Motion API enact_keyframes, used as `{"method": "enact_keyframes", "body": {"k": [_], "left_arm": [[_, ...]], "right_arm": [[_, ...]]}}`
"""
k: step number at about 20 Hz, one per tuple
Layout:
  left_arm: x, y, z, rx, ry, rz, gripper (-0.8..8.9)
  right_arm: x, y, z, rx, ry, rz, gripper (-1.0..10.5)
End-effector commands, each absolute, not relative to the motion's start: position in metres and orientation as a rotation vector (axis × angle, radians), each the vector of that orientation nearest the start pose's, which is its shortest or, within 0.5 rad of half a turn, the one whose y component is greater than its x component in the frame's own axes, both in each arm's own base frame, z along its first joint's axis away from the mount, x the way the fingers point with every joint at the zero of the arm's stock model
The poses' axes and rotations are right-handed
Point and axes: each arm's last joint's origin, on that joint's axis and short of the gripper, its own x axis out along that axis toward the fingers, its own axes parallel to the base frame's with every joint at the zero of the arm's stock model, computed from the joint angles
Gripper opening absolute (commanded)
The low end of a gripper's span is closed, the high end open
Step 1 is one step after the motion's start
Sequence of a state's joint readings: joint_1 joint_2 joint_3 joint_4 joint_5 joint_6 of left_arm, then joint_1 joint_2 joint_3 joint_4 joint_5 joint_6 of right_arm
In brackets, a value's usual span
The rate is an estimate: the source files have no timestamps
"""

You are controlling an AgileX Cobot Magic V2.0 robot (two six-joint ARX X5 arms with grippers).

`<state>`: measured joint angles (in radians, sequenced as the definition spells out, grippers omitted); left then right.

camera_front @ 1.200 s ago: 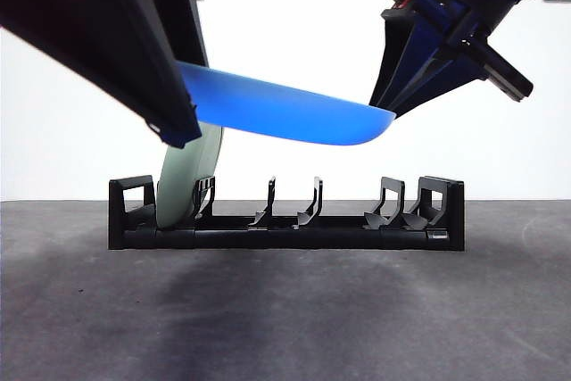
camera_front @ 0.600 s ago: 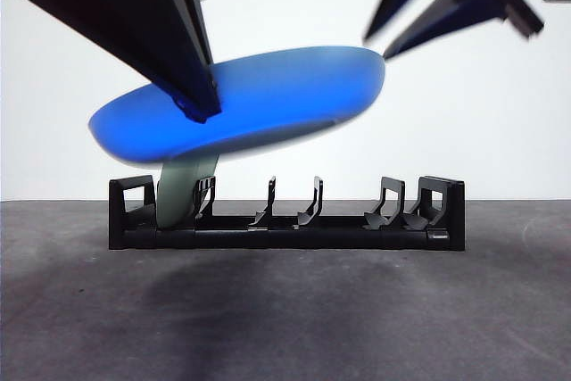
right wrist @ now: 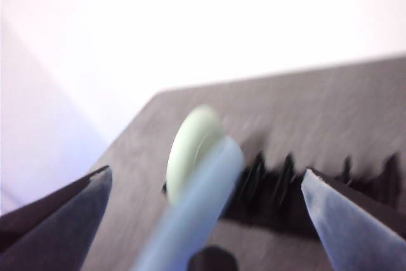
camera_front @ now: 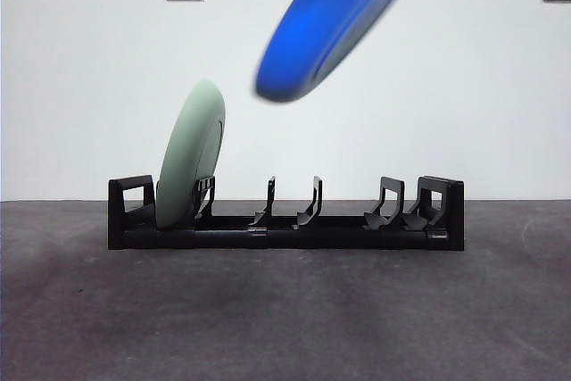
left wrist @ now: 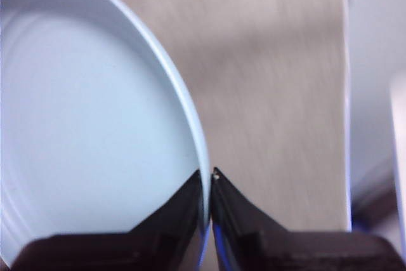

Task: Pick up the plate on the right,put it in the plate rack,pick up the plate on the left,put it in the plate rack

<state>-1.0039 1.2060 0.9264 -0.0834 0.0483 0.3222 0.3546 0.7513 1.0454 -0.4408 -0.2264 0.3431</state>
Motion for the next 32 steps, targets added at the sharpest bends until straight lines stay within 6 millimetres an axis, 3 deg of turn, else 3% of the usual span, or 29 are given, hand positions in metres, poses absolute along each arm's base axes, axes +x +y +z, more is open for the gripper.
{"method": "enact_keyframes", "body": {"k": [1,6,12,18,22,32], "left_arm": [[0.168,-0.223,0.315,0.180,0.142,-1.087,-0.09],[0.213,-0.208,0.319,-0.124,0.105,-1.085,-0.09],[0.265,-0.189,0.308,-0.440,0.083,-1.067,-0.09],[0.304,-0.191,0.303,-0.521,0.142,-1.044,-0.09],[0.318,-0.195,0.301,-0.497,0.206,-0.995,-0.09],[0.321,-0.196,0.292,-0.429,0.263,-0.929,-0.09]], "right_arm": [[0.111,0.046,0.405,0.325,0.163,0.487,5.0],[0.090,0.036,0.411,0.311,0.084,0.434,5.0],[0.084,0.033,0.407,0.296,0.114,0.411,5.0],[0.088,0.035,0.403,0.288,0.157,0.405,5.0],[0.088,0.035,0.403,0.283,0.158,0.405,5.0],[0.089,0.035,0.401,0.272,0.177,0.402,5.0]]}}
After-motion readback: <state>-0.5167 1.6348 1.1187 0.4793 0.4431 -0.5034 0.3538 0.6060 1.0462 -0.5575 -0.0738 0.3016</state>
